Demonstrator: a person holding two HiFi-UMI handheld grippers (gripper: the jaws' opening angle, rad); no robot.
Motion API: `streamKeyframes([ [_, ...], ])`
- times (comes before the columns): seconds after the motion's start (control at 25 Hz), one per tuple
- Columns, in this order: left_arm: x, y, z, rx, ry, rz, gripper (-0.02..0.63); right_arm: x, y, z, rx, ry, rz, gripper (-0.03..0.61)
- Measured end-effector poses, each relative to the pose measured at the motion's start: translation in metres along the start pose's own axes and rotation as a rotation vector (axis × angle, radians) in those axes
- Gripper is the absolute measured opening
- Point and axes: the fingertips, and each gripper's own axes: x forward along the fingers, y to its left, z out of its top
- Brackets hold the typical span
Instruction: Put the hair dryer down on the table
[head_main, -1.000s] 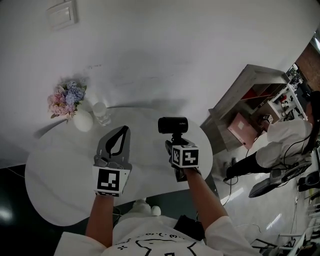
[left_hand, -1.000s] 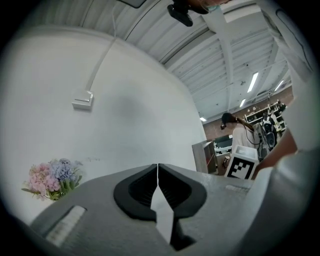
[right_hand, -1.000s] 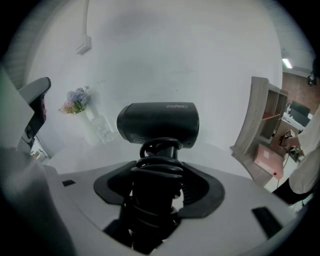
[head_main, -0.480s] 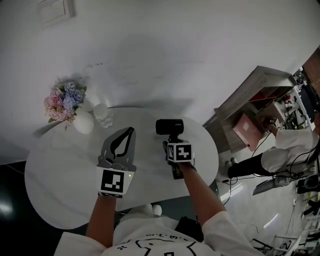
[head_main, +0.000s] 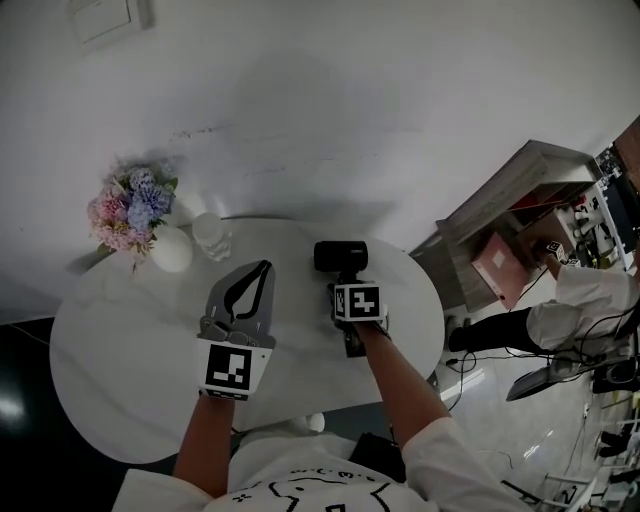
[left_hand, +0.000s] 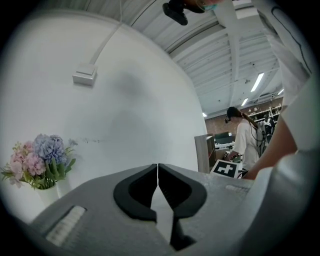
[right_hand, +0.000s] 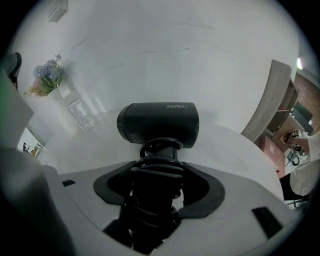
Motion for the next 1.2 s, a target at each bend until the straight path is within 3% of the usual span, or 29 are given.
streamKeyframes([
  [0.52, 0.005, 0.009, -0.009, -0.020, 0.019, 0.016, 0.020, 0.015, -0.004, -0.002, -0.017, 0.020, -0.046, 0.267],
  [1.04, 0.008, 0.002, -0.010, -0.013, 0.031, 0.016, 0.020, 0.017, 0.001, -0.002, -0.015, 0.013, -0.014, 0.270],
  [1.2, 0.005, -0.001, -0.010, -0.007, 0.036, 0.019, 0.020, 0.014, 0.005, -0.001, -0.023, -0.009, -0.025, 0.426],
])
